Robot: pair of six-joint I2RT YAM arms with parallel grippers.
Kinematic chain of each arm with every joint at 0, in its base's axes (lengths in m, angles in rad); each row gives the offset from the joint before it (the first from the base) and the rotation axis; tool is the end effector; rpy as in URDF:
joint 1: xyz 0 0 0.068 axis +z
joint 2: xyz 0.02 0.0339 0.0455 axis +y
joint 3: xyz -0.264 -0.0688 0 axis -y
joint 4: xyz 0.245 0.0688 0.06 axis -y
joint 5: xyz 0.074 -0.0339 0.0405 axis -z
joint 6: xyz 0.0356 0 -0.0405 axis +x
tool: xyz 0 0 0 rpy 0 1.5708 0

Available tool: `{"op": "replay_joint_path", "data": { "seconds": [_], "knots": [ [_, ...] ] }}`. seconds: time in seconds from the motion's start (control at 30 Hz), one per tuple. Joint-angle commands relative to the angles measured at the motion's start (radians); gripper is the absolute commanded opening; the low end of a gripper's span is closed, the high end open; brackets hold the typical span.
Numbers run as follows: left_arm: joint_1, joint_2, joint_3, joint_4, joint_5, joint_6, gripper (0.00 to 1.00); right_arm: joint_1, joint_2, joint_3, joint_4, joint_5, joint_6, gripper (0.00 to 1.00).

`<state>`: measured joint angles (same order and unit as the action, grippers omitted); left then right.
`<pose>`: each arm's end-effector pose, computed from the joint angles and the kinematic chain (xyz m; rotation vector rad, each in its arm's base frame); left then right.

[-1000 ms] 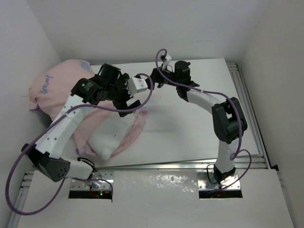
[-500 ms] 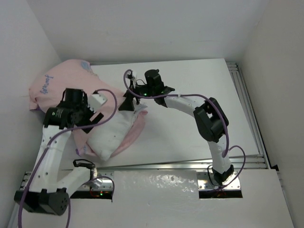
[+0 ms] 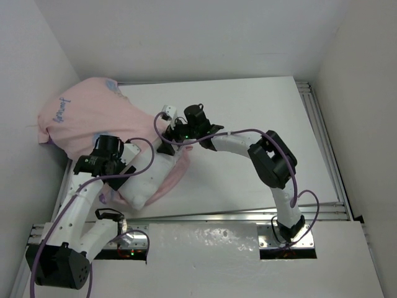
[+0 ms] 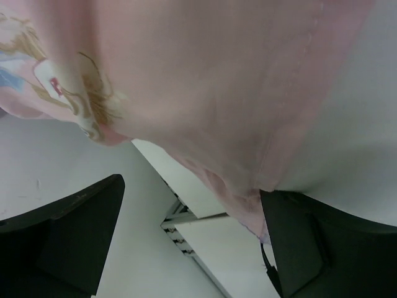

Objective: Put the pillow into the pillowcase

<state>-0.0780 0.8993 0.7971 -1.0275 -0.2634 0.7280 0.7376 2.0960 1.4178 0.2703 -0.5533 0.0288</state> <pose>0.1521 -0.0026 0.2569 1.0058 2.5679 0.5434 0.3401 0.3343 0.1936 -1.0593 1.7717 1.0330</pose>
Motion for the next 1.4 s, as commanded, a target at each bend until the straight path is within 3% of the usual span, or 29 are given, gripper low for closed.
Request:
{"op": "replay_joint_path", "data": {
  "seconds": [0.0, 0.1, 0.13, 0.23, 0.27, 0.33, 0.37, 0.47, 0.5, 0.6, 0.7, 0.73, 0.8, 0.87, 0.97, 1.0, 1.03, 1.1, 1.17, 1.23, 1.3, 1.33, 1.37],
  "knots": [
    [0.001, -0.004, 0.011, 0.087, 0.041, -0.038, 0.88, 0.005, -0.002, -0.014, 0.109, 0.122, 0.037, 0.99],
    [0.001, -0.007, -0.038, 0.072, 0.096, -0.027, 0.83, 0.006, 0.038, -0.002, 0.121, 0.135, 0.051, 0.99],
    [0.001, -0.005, -0.068, 0.086, 0.089, -0.027, 0.77, 0.006, 0.048, 0.012, 0.121, 0.135, 0.054, 0.99],
    [0.001, 0.001, -0.091, 0.102, 0.038, -0.036, 0.11, 0.009, 0.097, 0.033, 0.122, 0.165, 0.06, 0.98],
    [0.001, -0.005, -0.084, 0.098, 0.046, -0.047, 0.0, 0.011, 0.108, 0.036, 0.125, 0.174, 0.062, 0.91],
    [0.001, -0.008, -0.021, 0.06, 0.082, -0.045, 0.0, 0.013, 0.13, 0.046, 0.129, 0.196, 0.062, 0.76],
    [0.0, -0.007, 0.006, 0.046, 0.119, -0.045, 0.0, 0.013, 0.133, 0.046, 0.139, 0.2, 0.069, 0.53],
    [0.0, 0.019, 0.17, -0.017, 0.223, -0.032, 0.0, 0.013, 0.11, 0.033, 0.191, 0.236, 0.115, 0.0],
    [0.0, 0.032, 0.267, -0.035, 0.249, -0.033, 0.0, 0.011, 0.095, 0.009, 0.219, 0.251, 0.14, 0.0],
    [-0.006, 0.119, 0.469, -0.066, 0.402, -0.058, 0.0, 0.006, 0.003, -0.055, 0.351, 0.383, 0.313, 0.0],
    [-0.031, 0.205, 0.692, -0.094, 0.576, -0.079, 0.0, 0.003, -0.115, -0.083, 0.449, 0.567, 0.379, 0.0],
    [-0.035, 0.232, 0.755, -0.091, 0.614, -0.116, 0.0, 0.003, -0.141, -0.066, 0.419, 0.676, 0.379, 0.0],
    [-0.036, 0.326, 0.971, -0.086, 0.705, -0.15, 0.0, 0.0, -0.191, 0.045, 0.339, 0.755, 0.33, 0.0],
    [-0.036, 0.39, 1.203, -0.071, 0.748, -0.222, 0.0, -0.004, -0.218, 0.186, 0.201, 0.792, 0.281, 0.0],
    [-0.036, 0.48, 1.41, 0.007, 0.786, -0.32, 0.0, -0.004, -0.244, 0.318, 0.038, 0.826, 0.206, 0.02],
    [-0.036, 0.493, 1.43, 0.039, 0.788, -0.343, 0.0, -0.004, -0.248, 0.42, 0.0, 0.823, 0.166, 0.11],
    [-0.036, 0.492, 1.439, 0.072, 0.782, -0.39, 0.0, -0.004, -0.24, 0.484, -0.097, 0.819, 0.142, 0.56],
    [-0.036, 0.487, 1.446, 0.173, 0.765, -0.439, 0.0, -0.006, -0.206, 0.74, -0.237, 0.805, 0.08, 0.95],
    [-0.036, 0.492, 1.476, 0.23, 0.701, -0.498, 0.0, -0.042, -0.175, 0.921, -0.463, 0.813, 0.039, 0.99],
    [-0.036, 0.513, 1.528, 0.236, 0.609, -0.498, 0.0, -0.108, -0.282, 0.891, -0.555, 0.753, 0.124, 0.99],
    [-0.036, 0.526, 1.545, 0.242, 0.555, -0.455, 0.0, -0.251, -0.502, 0.625, -0.486, 0.614, 0.236, 0.99],
    [-0.036, 0.527, 1.545, 0.242, 0.546, -0.444, 0.0, -0.304, -0.583, 0.408, -0.446, 0.603, 0.246, 0.99],
    [-0.036, 0.527, 1.545, 0.242, 0.544, -0.441, 0.0, -0.317, -0.653, 0.314, -0.409, 0.604, 0.246, 0.99]
  ]
}}
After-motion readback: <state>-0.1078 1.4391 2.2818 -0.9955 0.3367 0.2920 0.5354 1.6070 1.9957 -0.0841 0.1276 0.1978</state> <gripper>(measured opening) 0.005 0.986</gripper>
